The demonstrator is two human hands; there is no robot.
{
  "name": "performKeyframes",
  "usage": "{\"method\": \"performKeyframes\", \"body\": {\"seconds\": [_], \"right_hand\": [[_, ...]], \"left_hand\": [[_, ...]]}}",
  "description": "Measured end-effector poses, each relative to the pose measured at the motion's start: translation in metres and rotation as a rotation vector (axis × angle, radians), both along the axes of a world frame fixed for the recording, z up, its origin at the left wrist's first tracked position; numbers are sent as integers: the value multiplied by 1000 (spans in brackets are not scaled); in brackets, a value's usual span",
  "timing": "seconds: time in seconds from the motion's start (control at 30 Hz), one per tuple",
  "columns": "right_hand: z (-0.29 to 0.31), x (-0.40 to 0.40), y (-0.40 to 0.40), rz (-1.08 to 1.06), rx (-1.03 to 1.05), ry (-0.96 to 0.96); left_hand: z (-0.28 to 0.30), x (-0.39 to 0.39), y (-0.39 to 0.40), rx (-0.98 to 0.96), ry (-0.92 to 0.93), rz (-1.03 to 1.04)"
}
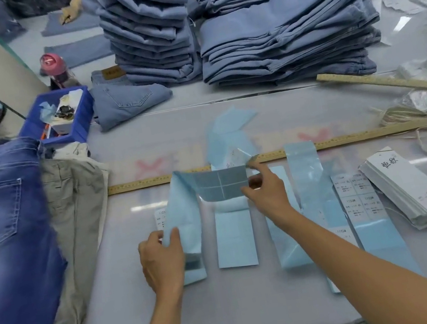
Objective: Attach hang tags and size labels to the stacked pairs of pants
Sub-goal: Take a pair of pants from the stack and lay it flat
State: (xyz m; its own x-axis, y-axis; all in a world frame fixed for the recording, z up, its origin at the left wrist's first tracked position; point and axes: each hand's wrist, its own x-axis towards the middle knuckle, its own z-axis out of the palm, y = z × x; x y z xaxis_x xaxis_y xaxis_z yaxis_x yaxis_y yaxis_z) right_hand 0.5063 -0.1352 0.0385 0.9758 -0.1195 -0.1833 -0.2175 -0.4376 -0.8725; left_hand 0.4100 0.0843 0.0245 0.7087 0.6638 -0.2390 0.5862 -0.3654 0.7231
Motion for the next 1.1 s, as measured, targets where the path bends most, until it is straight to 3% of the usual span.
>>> {"method": "performKeyframes", "body": {"seconds": [0.13,0.23,0.4,0.53,0.63,0.73,0.87,1.1], "right_hand": [[-2,-18,37,157,-120,-198],[-1,-40,60,287,-282,-466],[-14,-76,89,647,-508,-739],[-33,-97,103,837,-567,-739],[-46,-109,106,898,-621,-715],[-52,-117,102,1006,-633,-684],[-50,-117,98,1082,-638,-635],[-46,-126,90,1083,-538,-605]], "left_hand": [[-11,-16,27,-111,14,37],[-18,-30,39,-134,67,3],[-25,-47,50,-316,54,5],[-17,-49,57,-75,-84,172],[-10,-39,59,-189,-165,208],[-11,-22,62,-161,-110,7],[-17,14,64,-304,-66,-144],[-11,110,72,-388,-68,-156]]}}
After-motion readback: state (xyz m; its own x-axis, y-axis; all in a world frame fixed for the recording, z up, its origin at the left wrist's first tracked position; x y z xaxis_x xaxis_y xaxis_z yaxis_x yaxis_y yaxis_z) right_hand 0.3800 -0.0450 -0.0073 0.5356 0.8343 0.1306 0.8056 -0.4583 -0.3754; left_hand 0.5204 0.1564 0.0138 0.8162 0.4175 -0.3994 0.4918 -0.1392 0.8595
